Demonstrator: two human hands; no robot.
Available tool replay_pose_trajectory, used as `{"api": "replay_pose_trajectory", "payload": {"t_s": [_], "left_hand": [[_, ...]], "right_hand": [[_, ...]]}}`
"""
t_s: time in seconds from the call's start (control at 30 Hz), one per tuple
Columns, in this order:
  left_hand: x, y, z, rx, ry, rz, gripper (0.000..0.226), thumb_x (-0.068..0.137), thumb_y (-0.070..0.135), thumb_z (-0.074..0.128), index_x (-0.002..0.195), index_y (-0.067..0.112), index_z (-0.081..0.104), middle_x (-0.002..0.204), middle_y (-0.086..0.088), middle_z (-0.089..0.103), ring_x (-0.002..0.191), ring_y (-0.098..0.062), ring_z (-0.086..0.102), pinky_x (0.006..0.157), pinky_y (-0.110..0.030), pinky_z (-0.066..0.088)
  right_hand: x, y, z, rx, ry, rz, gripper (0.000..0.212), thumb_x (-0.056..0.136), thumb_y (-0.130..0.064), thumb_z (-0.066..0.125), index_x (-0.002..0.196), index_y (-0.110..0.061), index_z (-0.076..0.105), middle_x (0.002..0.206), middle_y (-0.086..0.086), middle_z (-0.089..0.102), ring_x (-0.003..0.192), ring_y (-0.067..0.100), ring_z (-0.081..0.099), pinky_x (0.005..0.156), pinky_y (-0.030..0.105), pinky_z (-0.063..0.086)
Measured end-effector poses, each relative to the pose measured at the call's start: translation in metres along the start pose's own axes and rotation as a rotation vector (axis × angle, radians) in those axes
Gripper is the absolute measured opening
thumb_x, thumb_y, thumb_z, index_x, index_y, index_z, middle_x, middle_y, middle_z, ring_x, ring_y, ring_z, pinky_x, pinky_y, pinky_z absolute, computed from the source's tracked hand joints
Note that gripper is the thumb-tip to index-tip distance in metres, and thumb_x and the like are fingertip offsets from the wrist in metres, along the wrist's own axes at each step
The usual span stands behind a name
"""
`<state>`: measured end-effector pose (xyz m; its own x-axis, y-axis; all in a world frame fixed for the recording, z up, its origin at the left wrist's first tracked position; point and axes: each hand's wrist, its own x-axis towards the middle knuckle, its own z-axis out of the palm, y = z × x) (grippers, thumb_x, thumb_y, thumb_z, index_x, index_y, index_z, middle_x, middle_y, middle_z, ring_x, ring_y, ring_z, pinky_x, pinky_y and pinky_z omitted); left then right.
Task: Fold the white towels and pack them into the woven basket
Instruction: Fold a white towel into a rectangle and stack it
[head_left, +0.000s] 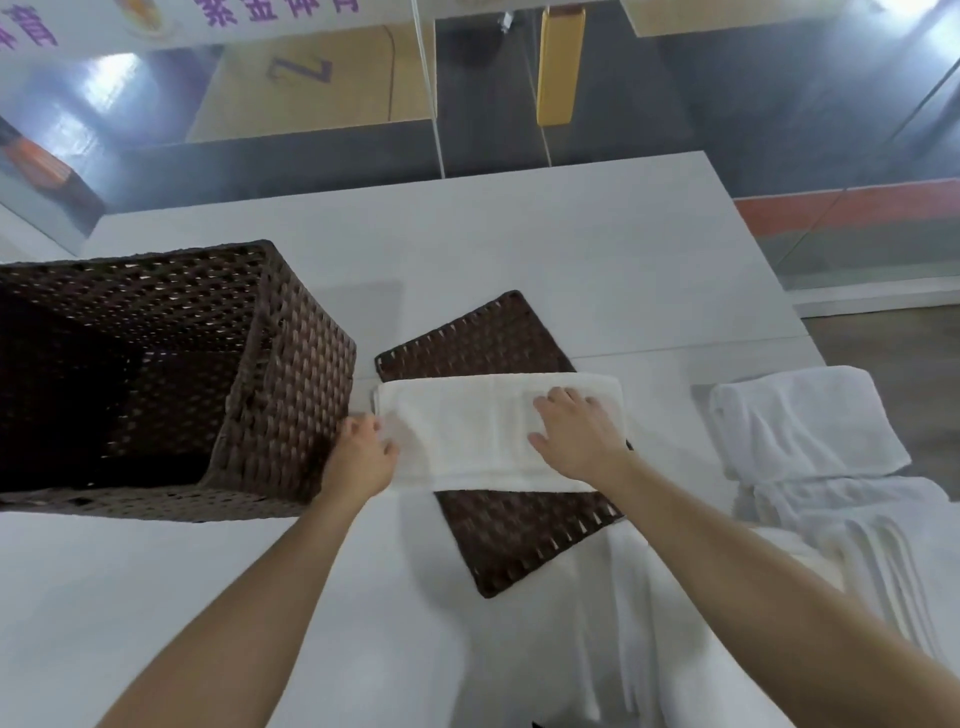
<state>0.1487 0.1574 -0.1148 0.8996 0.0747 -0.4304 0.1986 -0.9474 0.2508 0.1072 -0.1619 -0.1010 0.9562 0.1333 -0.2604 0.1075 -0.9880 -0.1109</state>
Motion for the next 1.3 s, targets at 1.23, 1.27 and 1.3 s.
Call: {"api": "replay_pose_trajectory", "payload": {"t_s": [1.23,1.27,1.3], "left_hand": [[-0.019,0.133,0.009,-0.153,-0.327,0.347,0.017,0.097,0.043,0.076,0.108,0.031,0.069,0.100,0.010,0.075,0.088,-0.008,0.074,0.092,-0.042,0.063],[-0.013,0.127,0.013,-0.147,-0.307,0.289,0.022,0.099,0.046,0.075,0.112,0.029,0.069,0.106,0.009,0.074,0.093,-0.009,0.072,0.094,-0.041,0.062],[-0.007,0.124,0.017,-0.161,-0.298,0.225,0.030,0.099,0.050,0.073,0.118,0.028,0.067,0.112,0.008,0.073,0.098,-0.012,0.071,0.095,-0.040,0.062]], "right_hand": [[0.027,0.082,-0.001,0.964,0.022,0.652,0.059,0.086,-0.048,0.077,0.135,-0.015,0.067,0.129,0.004,0.070,0.118,0.027,0.066,0.100,0.042,0.055],[0.029,0.087,-0.001,0.938,0.027,0.632,0.055,0.090,-0.045,0.077,0.136,-0.016,0.066,0.129,0.003,0.069,0.119,0.027,0.065,0.100,0.042,0.054],[0.031,0.092,0.002,0.903,0.027,0.622,0.049,0.092,-0.043,0.076,0.132,-0.017,0.067,0.126,0.003,0.069,0.117,0.028,0.065,0.095,0.040,0.053]]}}
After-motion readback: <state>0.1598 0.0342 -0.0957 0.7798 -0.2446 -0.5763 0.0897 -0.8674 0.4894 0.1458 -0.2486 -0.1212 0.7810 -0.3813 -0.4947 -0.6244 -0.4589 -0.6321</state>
